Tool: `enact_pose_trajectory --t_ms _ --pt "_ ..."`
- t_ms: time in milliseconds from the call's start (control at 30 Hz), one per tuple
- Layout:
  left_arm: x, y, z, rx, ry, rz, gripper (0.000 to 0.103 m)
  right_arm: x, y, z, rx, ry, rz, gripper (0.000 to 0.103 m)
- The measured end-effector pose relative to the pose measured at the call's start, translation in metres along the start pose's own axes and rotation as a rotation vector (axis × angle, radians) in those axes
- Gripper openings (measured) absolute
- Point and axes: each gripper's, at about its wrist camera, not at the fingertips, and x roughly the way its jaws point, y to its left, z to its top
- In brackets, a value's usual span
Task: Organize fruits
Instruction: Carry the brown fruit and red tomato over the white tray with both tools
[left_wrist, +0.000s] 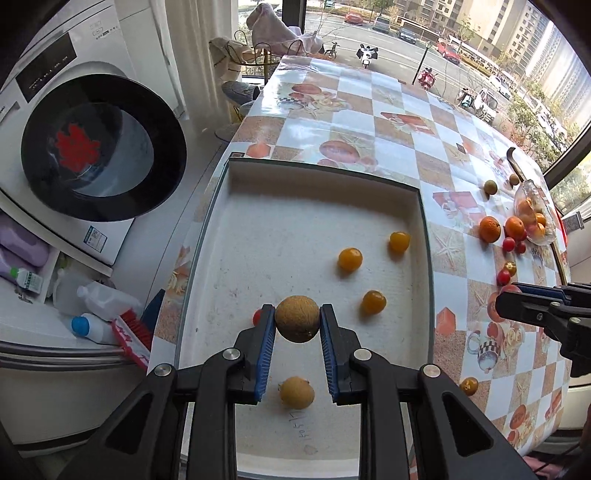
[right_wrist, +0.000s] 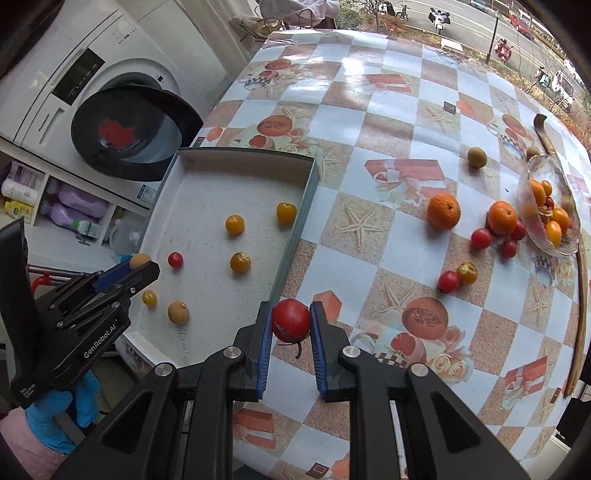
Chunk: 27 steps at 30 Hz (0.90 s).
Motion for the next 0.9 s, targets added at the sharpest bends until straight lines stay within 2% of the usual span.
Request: enact_pose_trajectory --t_ms 167,400,700,833,867,900 --pt "0.026 0.006 0.020 -0.014 0.000 0.018 0.026 0.028 0.016 0.035 -0.030 -0.007 0.017 0.022" --pt "0.057 0.009 0.030 -0.020 0.034 0.038 0.026 0.067 0.014 0.072 0.026 0.004 0.040 0.022" --pt "0.077 0.008 0.027 0.009 0.075 0.066 0.026 0.104 0.011 0.090 0.047 0.036 0.012 0.024" --pt "0.077 0.006 0.026 0.025 0.067 0.078 0.026 0.113 0.010 0.092 0.049 0.053 0.009 0.024" --pt "0.077 0.005 0.026 0.027 0.066 0.081 0.027 0.115 0.011 0.091 0.049 0.056 0.009 0.024" --pt "0.077 0.005 0.026 0.029 0.066 0.089 0.039 0.116 0.011 0.092 0.050 0.061 0.013 0.026"
